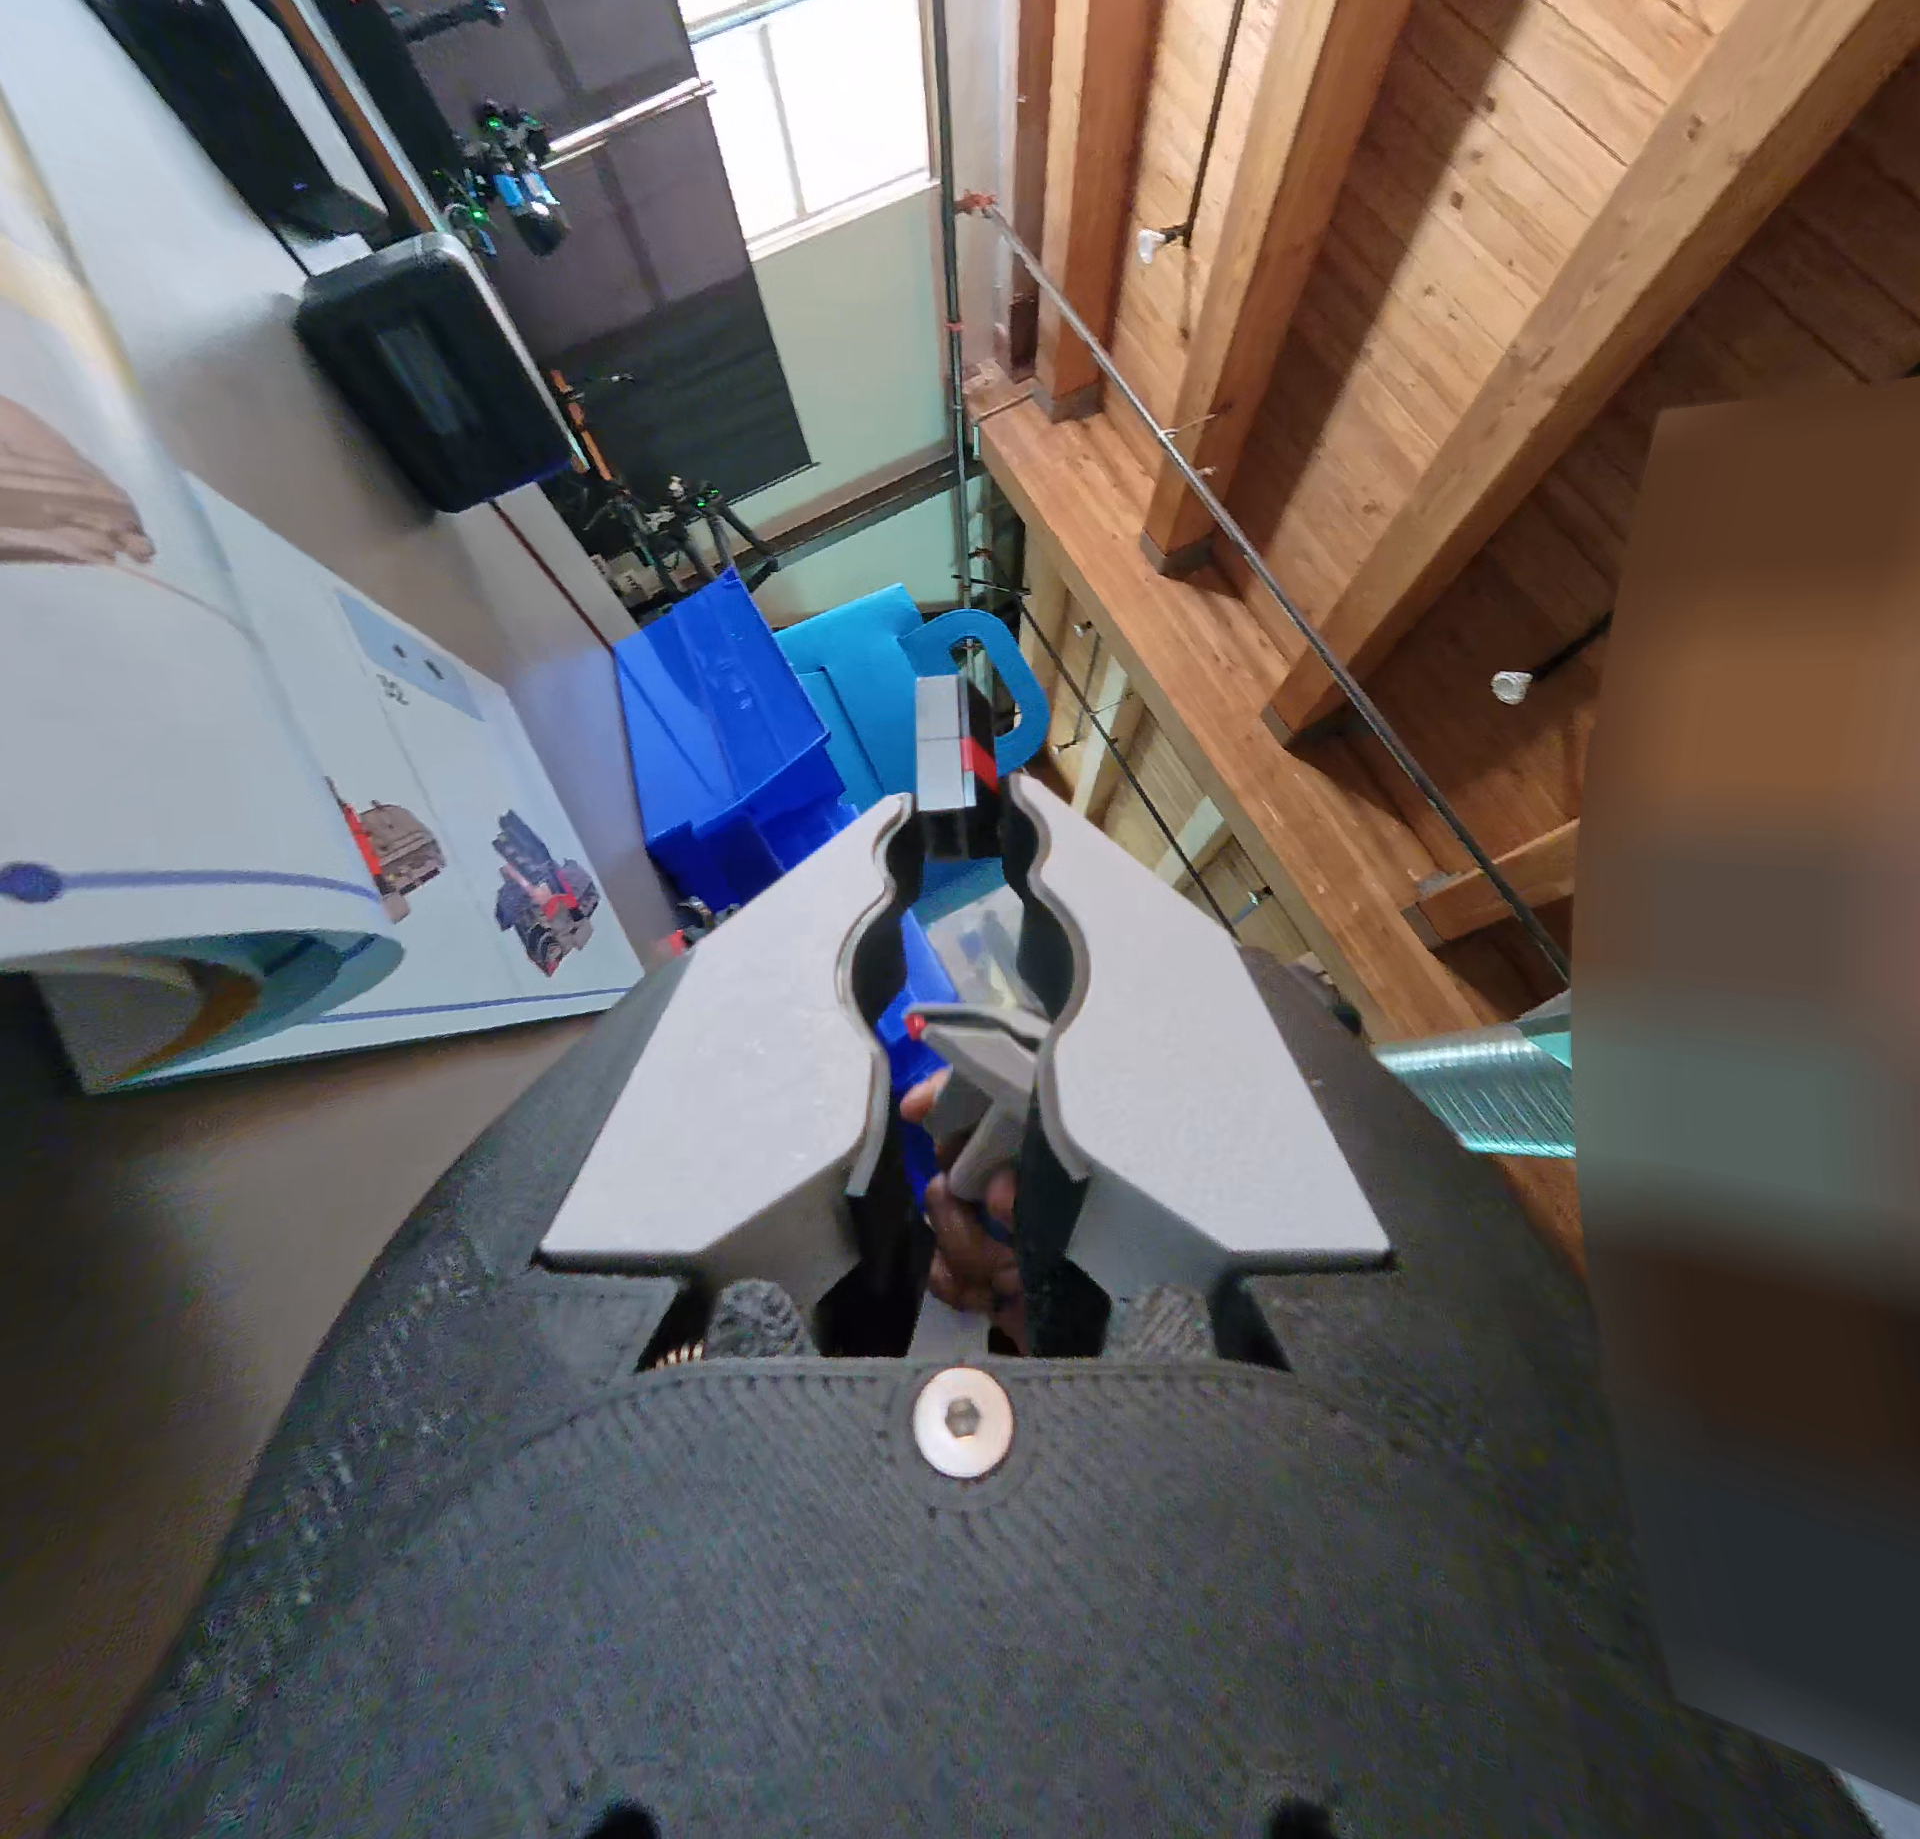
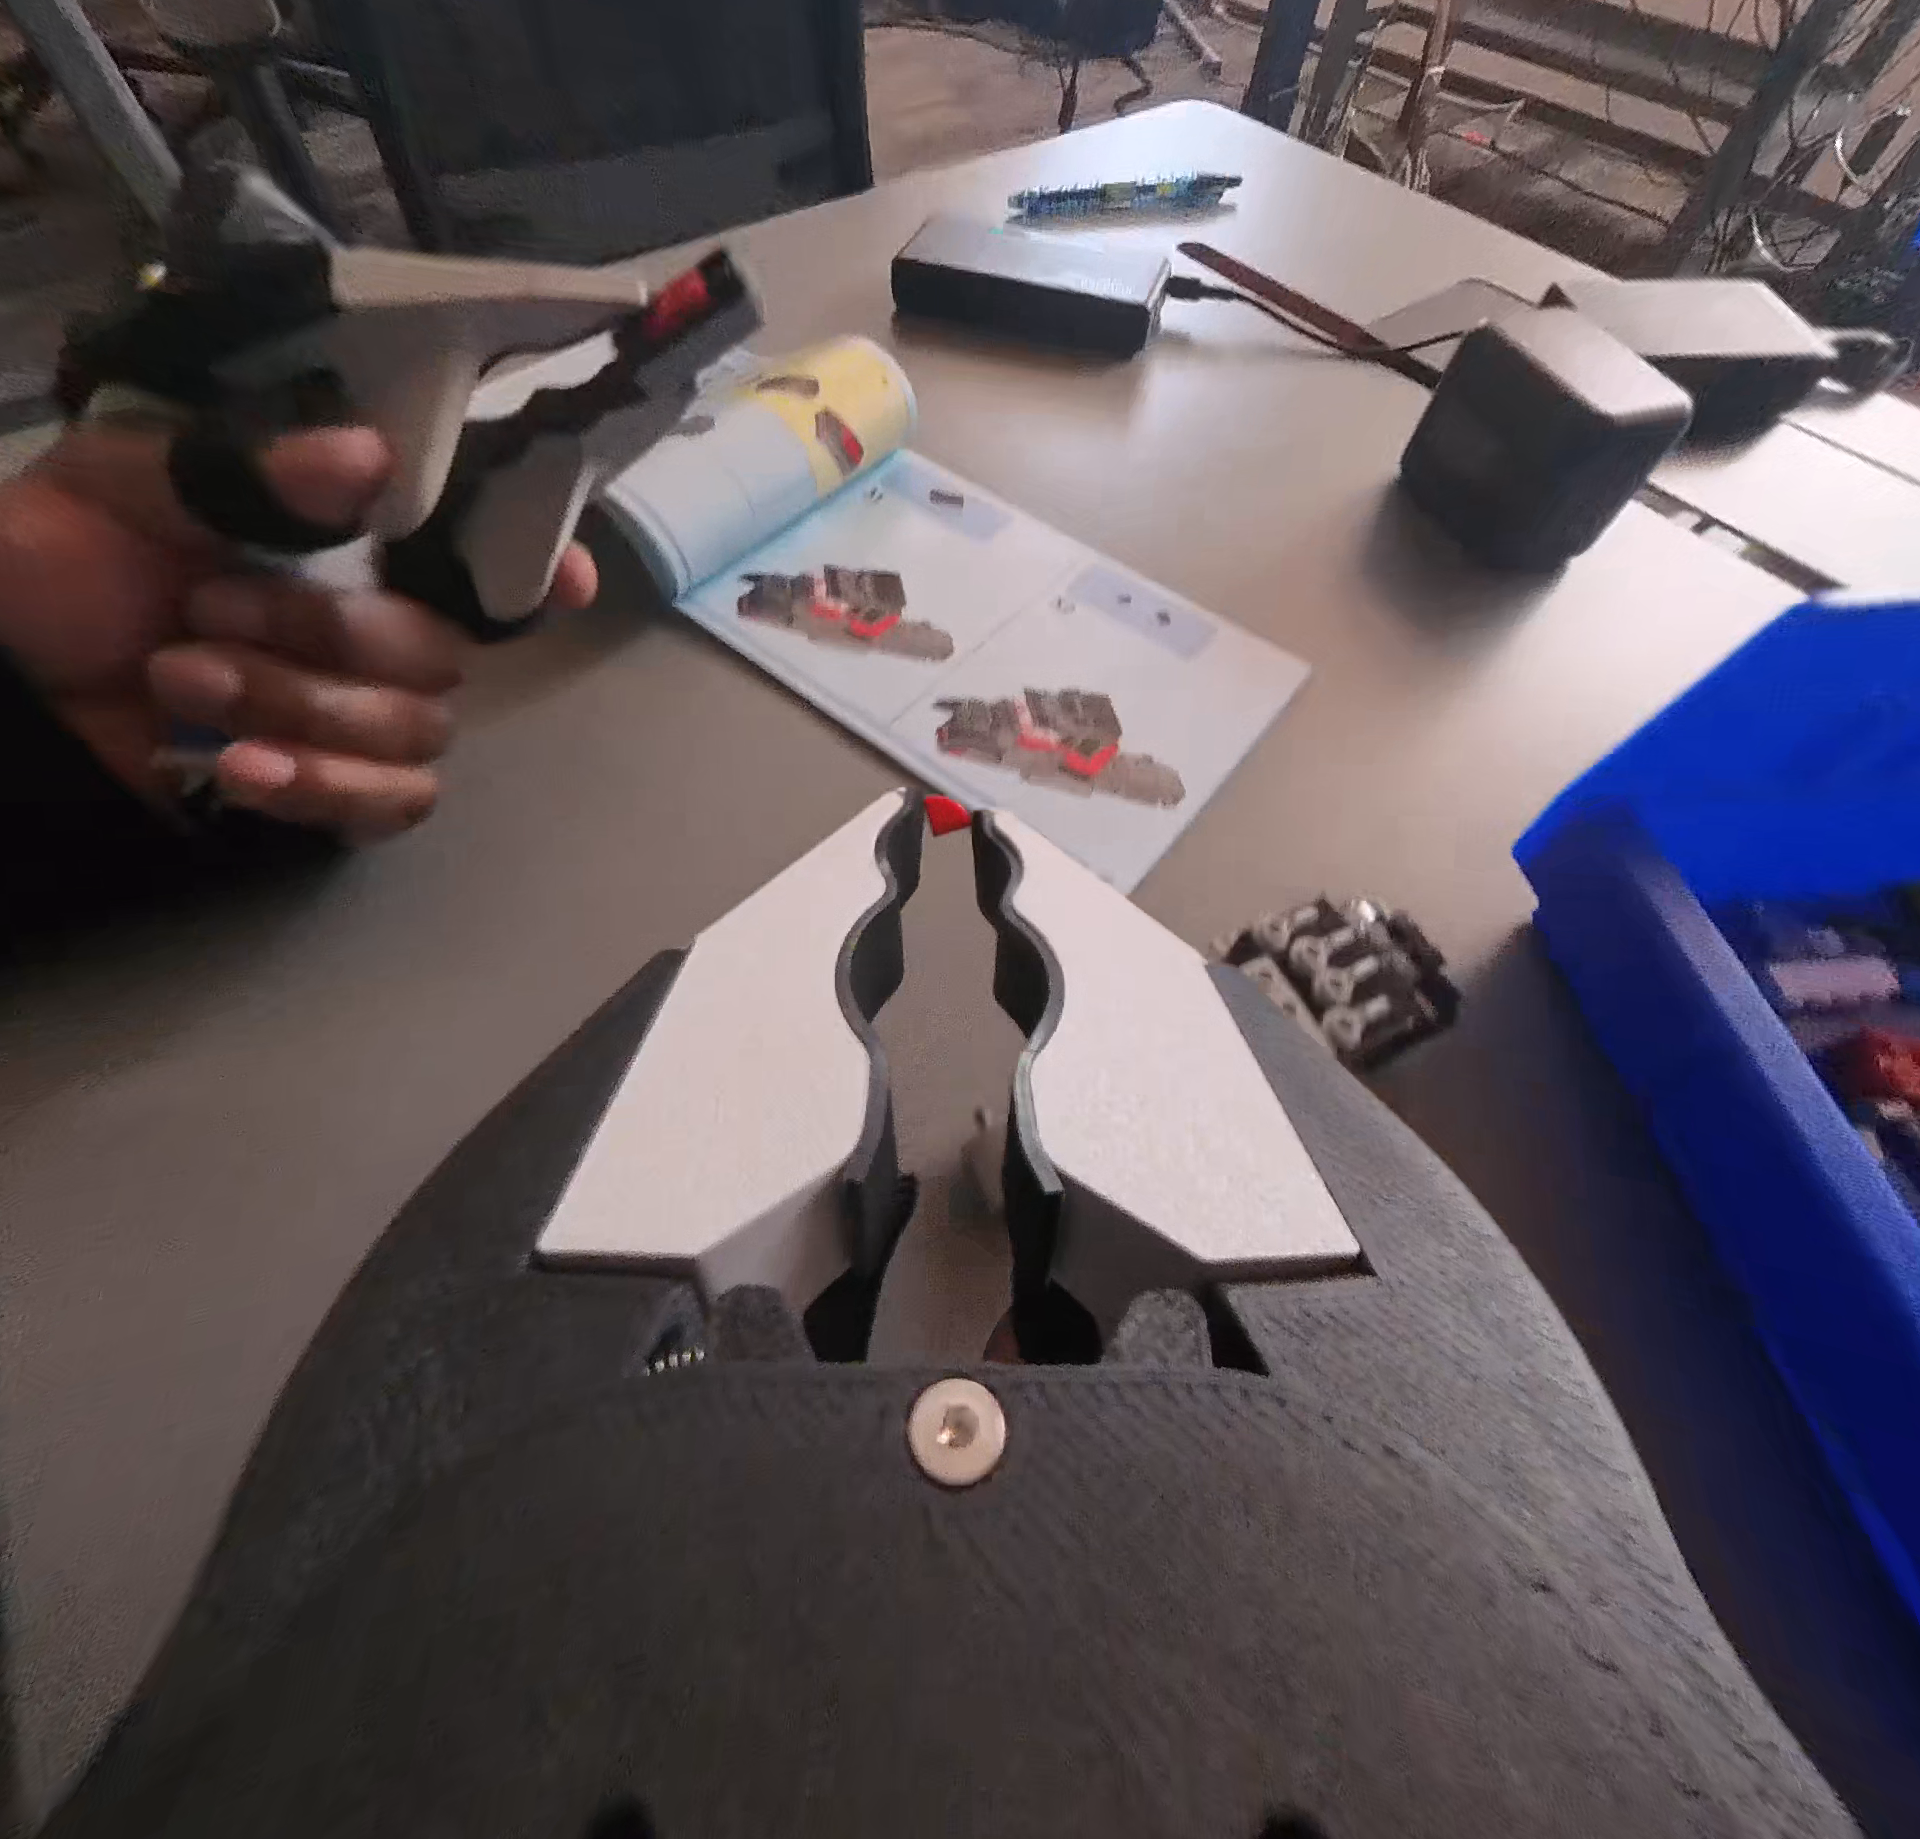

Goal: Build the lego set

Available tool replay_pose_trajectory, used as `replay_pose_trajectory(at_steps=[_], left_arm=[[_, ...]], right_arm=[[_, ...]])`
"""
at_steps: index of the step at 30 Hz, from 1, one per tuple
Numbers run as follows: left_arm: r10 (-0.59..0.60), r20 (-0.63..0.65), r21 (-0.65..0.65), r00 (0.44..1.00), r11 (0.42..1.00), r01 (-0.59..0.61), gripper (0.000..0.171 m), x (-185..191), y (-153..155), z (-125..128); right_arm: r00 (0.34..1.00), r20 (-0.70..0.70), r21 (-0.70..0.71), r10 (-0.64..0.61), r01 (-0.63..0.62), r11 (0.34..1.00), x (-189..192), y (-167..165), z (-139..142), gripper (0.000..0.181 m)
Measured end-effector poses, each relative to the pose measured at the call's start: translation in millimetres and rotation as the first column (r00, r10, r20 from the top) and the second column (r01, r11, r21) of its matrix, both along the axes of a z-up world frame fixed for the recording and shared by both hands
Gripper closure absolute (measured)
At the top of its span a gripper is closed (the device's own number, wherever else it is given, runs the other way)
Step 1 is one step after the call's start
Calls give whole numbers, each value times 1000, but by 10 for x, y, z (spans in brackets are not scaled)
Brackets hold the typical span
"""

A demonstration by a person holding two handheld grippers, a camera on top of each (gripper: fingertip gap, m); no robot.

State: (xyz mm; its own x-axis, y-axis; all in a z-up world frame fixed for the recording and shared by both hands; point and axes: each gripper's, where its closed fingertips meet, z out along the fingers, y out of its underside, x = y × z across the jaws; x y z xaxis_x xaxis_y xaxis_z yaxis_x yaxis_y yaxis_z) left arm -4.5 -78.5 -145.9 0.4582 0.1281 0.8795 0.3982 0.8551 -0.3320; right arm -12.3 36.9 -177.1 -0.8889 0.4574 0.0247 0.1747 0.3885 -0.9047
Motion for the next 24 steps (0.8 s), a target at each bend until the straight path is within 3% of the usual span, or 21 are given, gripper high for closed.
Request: replay_pose_trajectory(at_steps=[6, 19, 24], left_arm=[[32, 68, -34, 997, 999, -30, 157, -51, -2, -103], [235, 189, -10, 953, 971, -237, 157, -147, -324, -282], [249, 216, -2, 944, 967, -255, 157, -143, -364, -321]], right_arm=[[998, 62, -76, 14, -9, 997, -233, -246, -106, 172], [987, 158, -123, 8, 12, 992, -256, -81, -260, 172], [988, 156, -101, -1, 17, 995, -264, -111, -292, 172]])
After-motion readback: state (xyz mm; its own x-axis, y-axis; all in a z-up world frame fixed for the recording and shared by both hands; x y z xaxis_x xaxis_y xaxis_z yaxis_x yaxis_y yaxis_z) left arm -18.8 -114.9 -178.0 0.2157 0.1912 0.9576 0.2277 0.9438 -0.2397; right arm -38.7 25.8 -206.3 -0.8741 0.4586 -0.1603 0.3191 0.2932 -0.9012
